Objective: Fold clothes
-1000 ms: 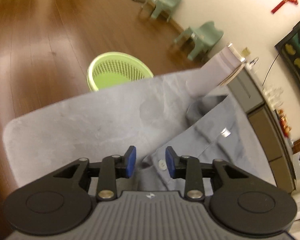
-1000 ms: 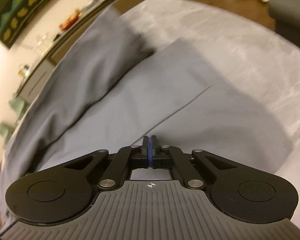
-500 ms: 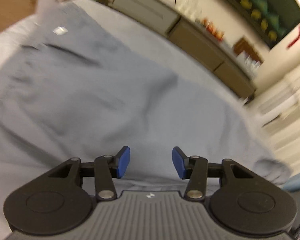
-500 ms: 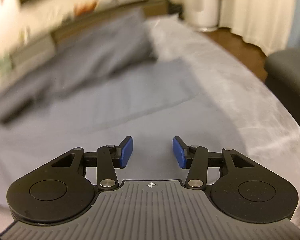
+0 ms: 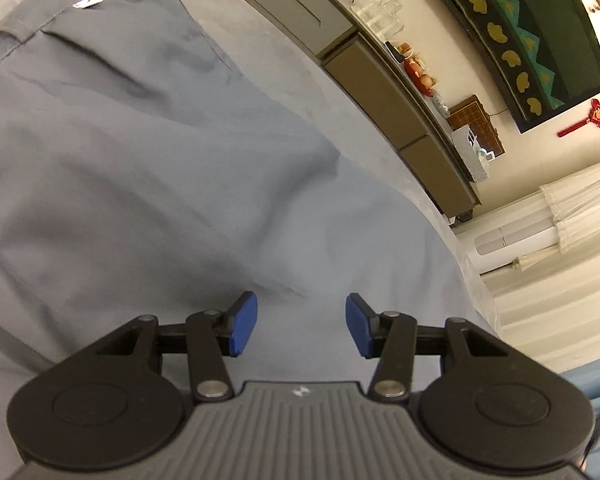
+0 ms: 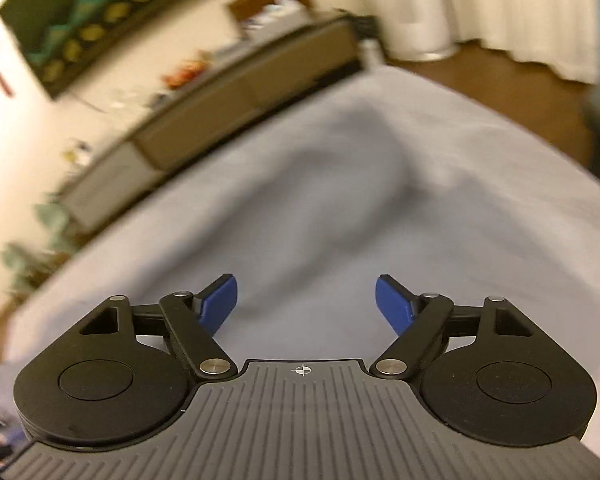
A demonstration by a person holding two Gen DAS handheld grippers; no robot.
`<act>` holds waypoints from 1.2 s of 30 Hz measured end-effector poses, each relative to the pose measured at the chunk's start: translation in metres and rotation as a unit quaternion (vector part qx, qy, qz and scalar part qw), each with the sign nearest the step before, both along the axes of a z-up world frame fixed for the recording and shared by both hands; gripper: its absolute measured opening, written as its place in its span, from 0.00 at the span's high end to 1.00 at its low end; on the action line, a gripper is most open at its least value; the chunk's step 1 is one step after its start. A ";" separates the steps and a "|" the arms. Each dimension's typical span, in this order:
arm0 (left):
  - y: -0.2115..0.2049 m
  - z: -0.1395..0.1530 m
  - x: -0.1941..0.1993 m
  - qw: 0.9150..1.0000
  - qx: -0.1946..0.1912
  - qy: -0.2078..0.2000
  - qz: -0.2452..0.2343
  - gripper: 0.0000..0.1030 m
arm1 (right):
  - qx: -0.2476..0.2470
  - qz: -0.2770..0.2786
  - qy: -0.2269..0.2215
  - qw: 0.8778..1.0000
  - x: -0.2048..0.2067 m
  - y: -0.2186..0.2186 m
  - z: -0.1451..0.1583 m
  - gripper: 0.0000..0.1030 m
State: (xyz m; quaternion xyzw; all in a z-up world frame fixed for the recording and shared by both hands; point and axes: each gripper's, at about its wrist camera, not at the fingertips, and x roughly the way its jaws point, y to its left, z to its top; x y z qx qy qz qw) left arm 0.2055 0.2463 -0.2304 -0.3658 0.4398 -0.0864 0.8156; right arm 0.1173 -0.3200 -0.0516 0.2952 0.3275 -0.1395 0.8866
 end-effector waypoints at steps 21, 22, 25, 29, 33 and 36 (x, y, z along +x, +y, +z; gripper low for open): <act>-0.009 0.018 -0.056 0.998 -0.060 -0.019 0.002 0.48 | 0.024 -0.100 0.024 0.994 -0.106 -0.005 -0.057 0.99; -0.010 0.016 -0.060 0.998 -0.061 -0.017 0.007 0.48 | 0.035 -0.105 0.018 0.994 -0.113 -0.009 -0.062 0.98; -0.006 0.010 -0.065 0.996 -0.074 -0.002 0.041 0.48 | 0.059 -0.111 0.000 0.992 -0.124 -0.016 -0.067 0.85; 0.019 0.007 -0.069 0.988 -0.115 0.015 0.105 0.48 | 0.001 -0.099 -0.019 0.995 -0.136 -0.006 -0.044 0.69; 0.063 0.015 -0.074 0.974 -0.128 0.023 0.183 0.40 | -0.183 0.040 -0.058 0.981 -0.135 0.071 -0.003 0.50; 0.072 0.015 -0.055 0.977 -0.106 0.046 0.181 0.39 | -0.317 0.224 -0.082 0.918 -0.109 0.145 0.006 0.21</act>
